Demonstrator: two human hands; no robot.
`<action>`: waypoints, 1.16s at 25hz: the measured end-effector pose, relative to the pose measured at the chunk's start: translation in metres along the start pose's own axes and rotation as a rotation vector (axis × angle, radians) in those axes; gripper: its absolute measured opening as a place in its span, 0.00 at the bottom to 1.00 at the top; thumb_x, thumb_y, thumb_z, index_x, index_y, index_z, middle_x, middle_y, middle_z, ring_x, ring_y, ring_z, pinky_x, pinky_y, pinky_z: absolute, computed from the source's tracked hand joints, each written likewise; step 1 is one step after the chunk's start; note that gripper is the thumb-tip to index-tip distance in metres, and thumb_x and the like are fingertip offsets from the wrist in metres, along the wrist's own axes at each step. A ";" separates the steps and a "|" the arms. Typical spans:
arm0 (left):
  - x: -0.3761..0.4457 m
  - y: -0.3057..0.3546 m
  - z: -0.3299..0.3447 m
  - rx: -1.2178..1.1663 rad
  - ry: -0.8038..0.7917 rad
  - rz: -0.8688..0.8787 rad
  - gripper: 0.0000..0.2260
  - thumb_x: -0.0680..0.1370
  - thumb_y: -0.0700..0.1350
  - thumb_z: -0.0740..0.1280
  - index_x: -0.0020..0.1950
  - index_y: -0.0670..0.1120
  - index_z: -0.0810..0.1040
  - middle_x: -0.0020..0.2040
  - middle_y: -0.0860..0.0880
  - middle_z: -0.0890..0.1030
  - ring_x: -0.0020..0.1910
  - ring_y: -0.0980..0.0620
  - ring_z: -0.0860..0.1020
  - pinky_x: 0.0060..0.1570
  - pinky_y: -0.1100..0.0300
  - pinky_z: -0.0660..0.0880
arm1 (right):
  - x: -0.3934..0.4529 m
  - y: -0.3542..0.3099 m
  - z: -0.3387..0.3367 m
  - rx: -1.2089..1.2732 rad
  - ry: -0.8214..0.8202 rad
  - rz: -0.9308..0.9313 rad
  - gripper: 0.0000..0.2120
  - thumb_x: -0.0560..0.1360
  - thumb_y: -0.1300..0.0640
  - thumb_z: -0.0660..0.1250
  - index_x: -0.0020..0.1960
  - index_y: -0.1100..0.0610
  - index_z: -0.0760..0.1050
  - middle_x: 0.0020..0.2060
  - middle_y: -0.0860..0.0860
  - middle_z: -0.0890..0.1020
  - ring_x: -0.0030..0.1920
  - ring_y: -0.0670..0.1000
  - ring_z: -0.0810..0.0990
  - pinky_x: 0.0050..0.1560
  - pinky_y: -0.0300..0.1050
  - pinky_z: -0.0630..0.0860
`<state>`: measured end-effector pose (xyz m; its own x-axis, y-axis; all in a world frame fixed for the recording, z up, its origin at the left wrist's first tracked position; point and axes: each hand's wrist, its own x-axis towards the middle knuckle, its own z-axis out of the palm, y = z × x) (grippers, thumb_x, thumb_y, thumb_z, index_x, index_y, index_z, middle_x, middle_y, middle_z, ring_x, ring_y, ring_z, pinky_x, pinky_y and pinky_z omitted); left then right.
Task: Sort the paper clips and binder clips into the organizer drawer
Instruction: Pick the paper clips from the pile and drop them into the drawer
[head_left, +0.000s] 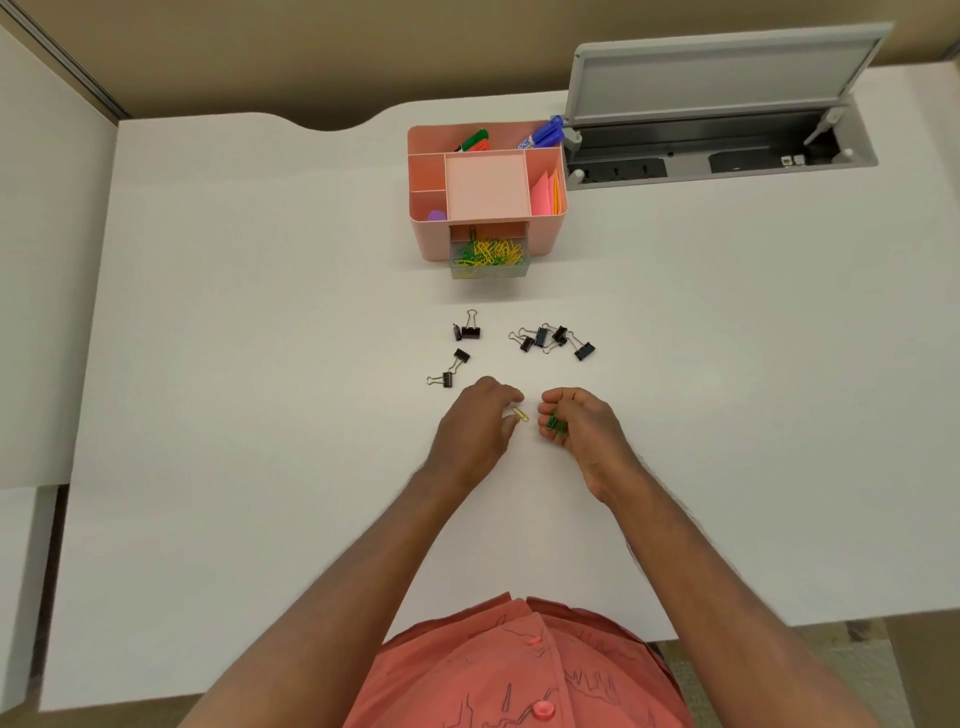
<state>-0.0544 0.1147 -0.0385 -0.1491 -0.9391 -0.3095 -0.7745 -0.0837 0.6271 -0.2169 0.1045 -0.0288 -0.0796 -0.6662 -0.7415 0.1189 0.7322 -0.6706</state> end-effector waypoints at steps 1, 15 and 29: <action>0.002 0.000 0.000 0.083 -0.034 0.034 0.13 0.80 0.43 0.68 0.64 0.49 0.78 0.58 0.51 0.77 0.57 0.52 0.75 0.51 0.52 0.77 | 0.001 0.001 -0.001 -0.015 0.003 -0.003 0.11 0.79 0.68 0.59 0.50 0.60 0.80 0.46 0.56 0.82 0.43 0.51 0.81 0.48 0.45 0.81; 0.024 0.010 -0.007 0.171 -0.124 -0.025 0.03 0.75 0.42 0.66 0.43 0.46 0.79 0.45 0.49 0.79 0.42 0.47 0.78 0.41 0.52 0.78 | -0.003 0.003 0.001 -0.052 -0.002 -0.017 0.10 0.79 0.66 0.60 0.52 0.61 0.80 0.47 0.56 0.83 0.44 0.50 0.82 0.56 0.50 0.83; 0.030 0.010 -0.042 -0.406 0.158 -0.160 0.02 0.77 0.45 0.70 0.45 0.51 0.81 0.40 0.57 0.82 0.39 0.63 0.77 0.42 0.63 0.74 | -0.002 -0.033 0.021 0.210 -0.189 0.048 0.08 0.81 0.64 0.65 0.57 0.66 0.79 0.48 0.59 0.84 0.49 0.55 0.84 0.56 0.46 0.82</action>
<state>-0.0412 0.0712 -0.0114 0.0731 -0.9404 -0.3321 -0.4715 -0.3260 0.8194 -0.1997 0.0784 -0.0051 0.1145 -0.6604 -0.7421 0.3218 0.7314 -0.6012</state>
